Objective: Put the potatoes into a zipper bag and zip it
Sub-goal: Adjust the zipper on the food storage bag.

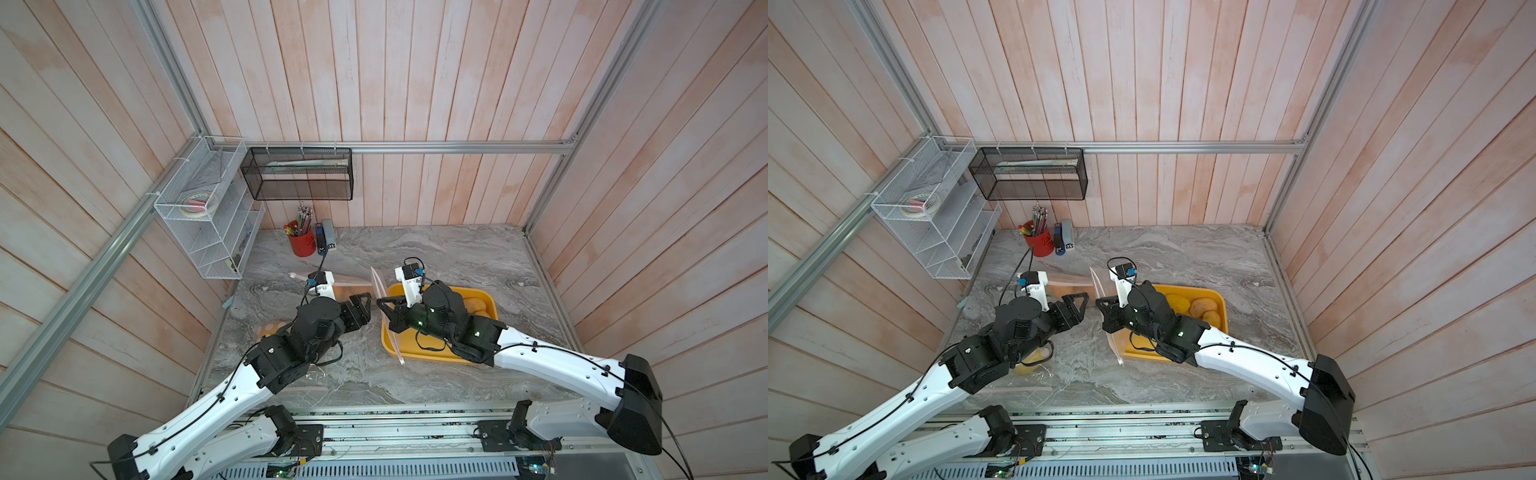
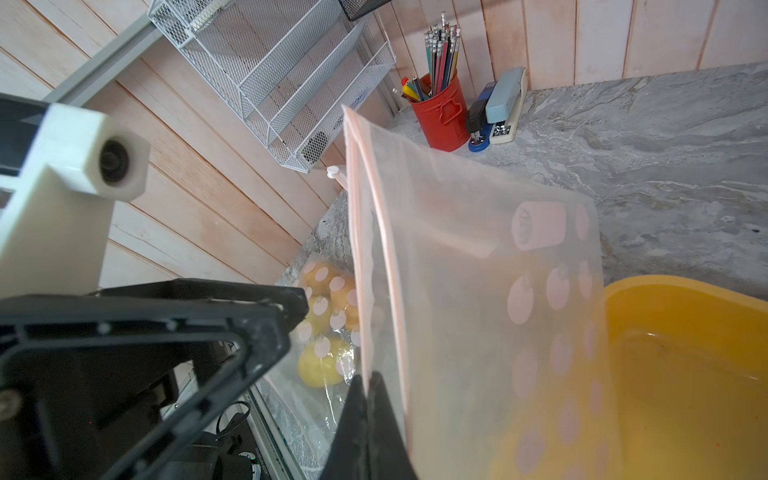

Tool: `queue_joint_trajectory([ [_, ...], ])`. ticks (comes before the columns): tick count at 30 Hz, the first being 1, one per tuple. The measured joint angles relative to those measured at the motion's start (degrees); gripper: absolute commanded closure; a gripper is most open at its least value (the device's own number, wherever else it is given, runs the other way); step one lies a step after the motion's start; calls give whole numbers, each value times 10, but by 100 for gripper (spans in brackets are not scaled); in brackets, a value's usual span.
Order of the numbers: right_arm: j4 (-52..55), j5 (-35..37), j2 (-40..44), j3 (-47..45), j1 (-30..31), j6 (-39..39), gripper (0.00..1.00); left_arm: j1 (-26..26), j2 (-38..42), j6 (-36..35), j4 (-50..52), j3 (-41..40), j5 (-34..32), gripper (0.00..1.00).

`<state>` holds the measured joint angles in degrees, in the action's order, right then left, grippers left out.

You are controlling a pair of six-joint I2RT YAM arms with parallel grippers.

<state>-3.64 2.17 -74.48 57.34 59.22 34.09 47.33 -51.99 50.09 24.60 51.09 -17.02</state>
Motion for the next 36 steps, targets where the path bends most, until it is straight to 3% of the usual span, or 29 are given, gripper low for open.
queue_joint_trajectory([
  [14, -8, 10, 0, -12, 2, -5, 100, 8, -46, 3, -65, -4, 17, 25],
  [22, 16, 10, -10, 22, 13, -20, 100, 9, -58, -2, -17, 54, -15, 26],
  [25, 19, 10, -29, 71, 31, -26, 100, 9, -12, 2, 31, 84, -69, 23],
  [32, 16, 6, -53, 120, 70, -27, 100, 9, 187, -2, 107, 117, -159, 20],
  [36, 14, 29, -50, 106, 69, -20, 100, 9, 175, -14, 106, 119, -155, 20],
])
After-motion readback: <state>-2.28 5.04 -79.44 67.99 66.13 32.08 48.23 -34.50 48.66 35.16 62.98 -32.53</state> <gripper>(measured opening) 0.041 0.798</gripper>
